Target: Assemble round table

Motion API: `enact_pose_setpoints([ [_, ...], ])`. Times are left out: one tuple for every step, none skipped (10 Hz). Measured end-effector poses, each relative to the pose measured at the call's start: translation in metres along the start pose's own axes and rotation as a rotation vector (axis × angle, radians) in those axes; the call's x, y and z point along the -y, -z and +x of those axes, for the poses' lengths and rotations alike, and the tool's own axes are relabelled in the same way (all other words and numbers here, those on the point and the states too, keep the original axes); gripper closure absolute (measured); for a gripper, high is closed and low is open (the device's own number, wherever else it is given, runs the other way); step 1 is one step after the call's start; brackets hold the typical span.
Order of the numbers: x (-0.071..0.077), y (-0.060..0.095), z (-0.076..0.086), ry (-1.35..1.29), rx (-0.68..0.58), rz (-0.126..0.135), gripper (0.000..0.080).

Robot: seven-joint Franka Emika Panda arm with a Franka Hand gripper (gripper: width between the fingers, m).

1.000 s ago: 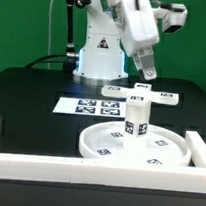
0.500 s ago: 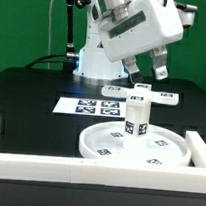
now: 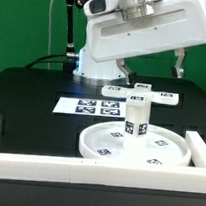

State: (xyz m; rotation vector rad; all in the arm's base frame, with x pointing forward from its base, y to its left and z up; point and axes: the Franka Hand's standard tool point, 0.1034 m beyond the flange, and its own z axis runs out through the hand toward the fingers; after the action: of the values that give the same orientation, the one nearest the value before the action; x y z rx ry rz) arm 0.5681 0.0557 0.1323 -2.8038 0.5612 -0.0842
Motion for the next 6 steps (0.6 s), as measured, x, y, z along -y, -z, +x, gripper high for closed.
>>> enact_pose_setpoints([
  [-0.0013, -0.0003, 0.0003, 0.061, 0.0, -0.001, 0.015],
  [-0.0017, -0.0003, 0.0004, 0.128, 0.0, -0.001, 0.015],
  [-0.0031, 0.0001, 0.001, 0.219, 0.0, -0.006, 0.015],
  [-0.0061, 0.0011, 0.0033, 0.42, -0.007, -0.024, 0.015],
  [-0.006, 0.0009, 0.0041, 0.572, -0.013, -0.046, 0.015],
  [-0.0059, 0.0004, 0.0035, 0.705, -0.005, -0.063, 0.015],
])
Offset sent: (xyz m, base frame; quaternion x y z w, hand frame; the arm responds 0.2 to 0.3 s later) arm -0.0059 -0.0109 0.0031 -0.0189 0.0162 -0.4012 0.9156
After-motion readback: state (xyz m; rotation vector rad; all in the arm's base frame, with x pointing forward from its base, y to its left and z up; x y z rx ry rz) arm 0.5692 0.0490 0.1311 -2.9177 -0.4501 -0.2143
